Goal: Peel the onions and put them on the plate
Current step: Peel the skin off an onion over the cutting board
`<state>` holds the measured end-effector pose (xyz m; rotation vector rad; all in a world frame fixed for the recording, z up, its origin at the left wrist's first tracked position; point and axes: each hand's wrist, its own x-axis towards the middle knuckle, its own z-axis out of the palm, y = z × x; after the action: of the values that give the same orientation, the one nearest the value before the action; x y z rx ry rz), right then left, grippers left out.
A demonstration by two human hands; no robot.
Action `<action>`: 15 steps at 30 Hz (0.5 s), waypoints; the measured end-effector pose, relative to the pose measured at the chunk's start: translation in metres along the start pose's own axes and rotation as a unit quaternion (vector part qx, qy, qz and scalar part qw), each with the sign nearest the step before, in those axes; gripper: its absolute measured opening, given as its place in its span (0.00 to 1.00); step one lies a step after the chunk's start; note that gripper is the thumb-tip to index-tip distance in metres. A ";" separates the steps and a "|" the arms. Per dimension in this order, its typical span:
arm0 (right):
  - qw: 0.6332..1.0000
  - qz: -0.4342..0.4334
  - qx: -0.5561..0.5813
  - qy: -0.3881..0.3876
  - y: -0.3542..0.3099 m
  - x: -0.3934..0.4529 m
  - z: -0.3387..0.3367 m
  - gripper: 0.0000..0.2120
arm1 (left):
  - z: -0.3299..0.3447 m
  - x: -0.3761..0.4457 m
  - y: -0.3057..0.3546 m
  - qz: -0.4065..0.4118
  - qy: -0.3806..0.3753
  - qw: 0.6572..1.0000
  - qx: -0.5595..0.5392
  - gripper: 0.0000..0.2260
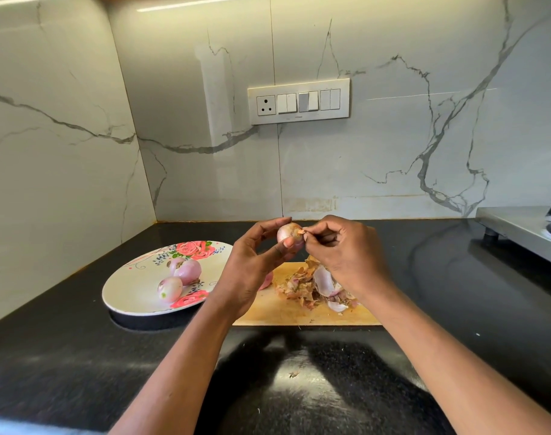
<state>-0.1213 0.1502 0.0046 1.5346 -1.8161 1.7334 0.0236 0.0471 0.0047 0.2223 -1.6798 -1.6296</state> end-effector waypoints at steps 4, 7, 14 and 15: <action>0.999 -0.003 -0.026 0.038 -0.005 -0.002 0.007 0.04 | 0.000 0.000 -0.002 0.007 -0.003 1.000 0.012 0.20; 0.998 0.004 -0.019 0.053 -0.008 -0.002 0.007 0.04 | 0.000 0.001 -0.001 -0.001 -0.014 1.000 -0.008 0.20; 0.986 0.123 0.101 0.055 -0.007 0.004 0.001 0.03 | -0.001 0.002 0.003 -0.030 -0.036 0.990 -0.131 0.20; 0.978 0.153 0.128 0.058 -0.006 0.005 -0.002 0.02 | -0.002 0.002 0.004 -0.035 -0.032 0.988 -0.149 0.19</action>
<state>-0.1198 0.1506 0.0129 1.2508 -1.9102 2.2235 0.0247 0.0448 0.0086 0.0817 -1.4640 -1.9332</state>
